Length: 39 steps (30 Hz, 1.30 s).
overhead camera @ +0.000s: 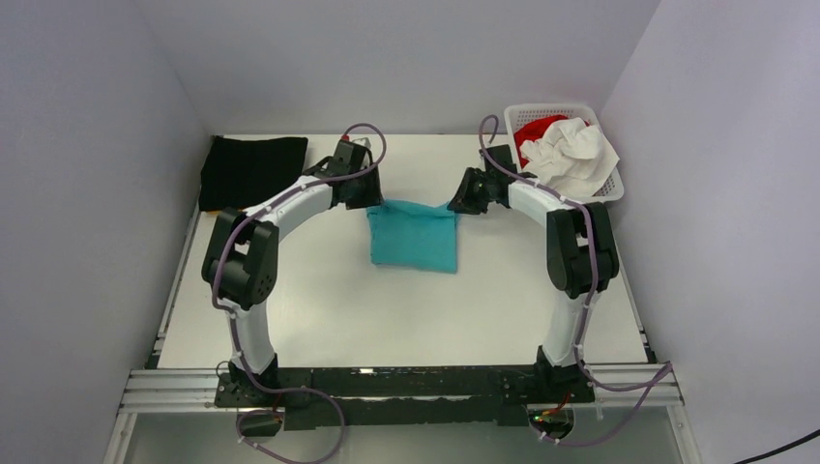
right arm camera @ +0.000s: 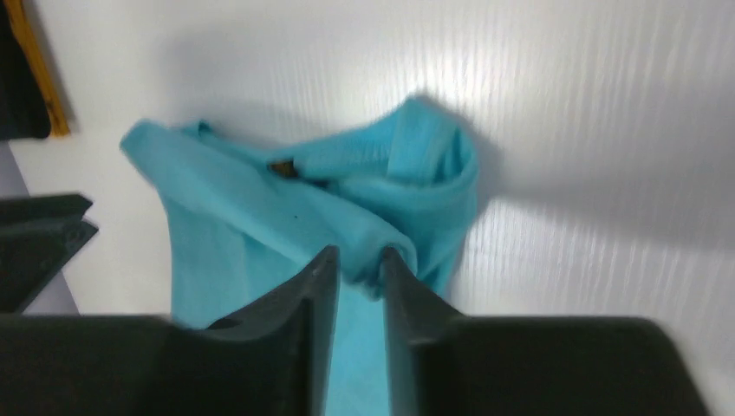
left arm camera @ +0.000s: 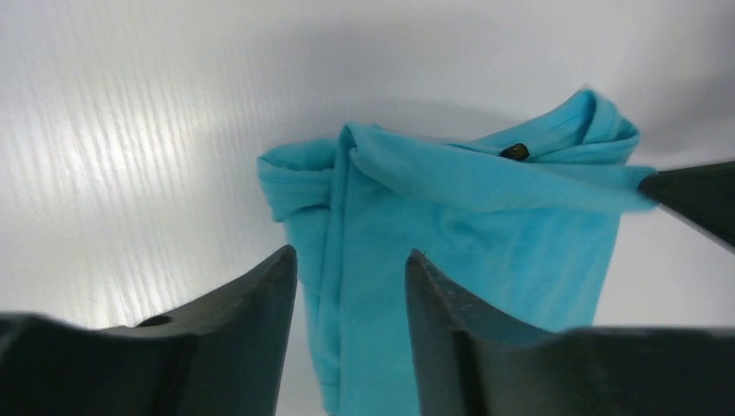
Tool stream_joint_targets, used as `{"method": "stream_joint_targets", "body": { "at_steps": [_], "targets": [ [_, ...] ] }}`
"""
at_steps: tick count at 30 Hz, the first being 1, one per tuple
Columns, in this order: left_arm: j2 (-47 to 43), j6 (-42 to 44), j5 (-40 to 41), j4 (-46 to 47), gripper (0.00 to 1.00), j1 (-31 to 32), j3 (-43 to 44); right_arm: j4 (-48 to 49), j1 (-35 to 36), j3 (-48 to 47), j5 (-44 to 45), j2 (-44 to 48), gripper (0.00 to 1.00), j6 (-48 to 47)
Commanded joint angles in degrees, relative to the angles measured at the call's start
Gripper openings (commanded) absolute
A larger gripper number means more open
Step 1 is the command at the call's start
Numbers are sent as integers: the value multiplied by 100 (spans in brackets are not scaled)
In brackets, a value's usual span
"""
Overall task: Fold and stack the t-shirts
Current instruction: Fold the long partially folded tshirt into a neat square
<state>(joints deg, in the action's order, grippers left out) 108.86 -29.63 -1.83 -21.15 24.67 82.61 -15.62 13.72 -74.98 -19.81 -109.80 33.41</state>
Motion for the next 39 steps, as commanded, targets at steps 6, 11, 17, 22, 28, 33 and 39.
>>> {"method": "stream_joint_targets", "body": {
  "at_steps": [6,11,17,22,28,33,39],
  "targets": [
    [-343,190,-591,350,99,-103,243,-249,-75,-886,195,-37,100,-513],
    [-483,94,-2454,1524,100,-87,-237,862,-38,170,-1084,552,100,-73],
    [412,-125,-3172,1690,99,-83,432,1906,-27,448,-2105,321,100,615],
    [1088,-133,-3101,1431,99,-84,922,1818,-43,41,-1817,-335,100,611],
    [1797,-241,-3057,1337,99,-88,1192,1778,-45,-395,-1439,-1169,100,700],
    [2130,-162,-2628,926,99,-94,1382,1710,-42,-276,-1213,-1286,100,656],
    [1957,-86,-2580,826,99,-94,1433,1063,-44,-618,-626,-850,100,167]
  ]
}}
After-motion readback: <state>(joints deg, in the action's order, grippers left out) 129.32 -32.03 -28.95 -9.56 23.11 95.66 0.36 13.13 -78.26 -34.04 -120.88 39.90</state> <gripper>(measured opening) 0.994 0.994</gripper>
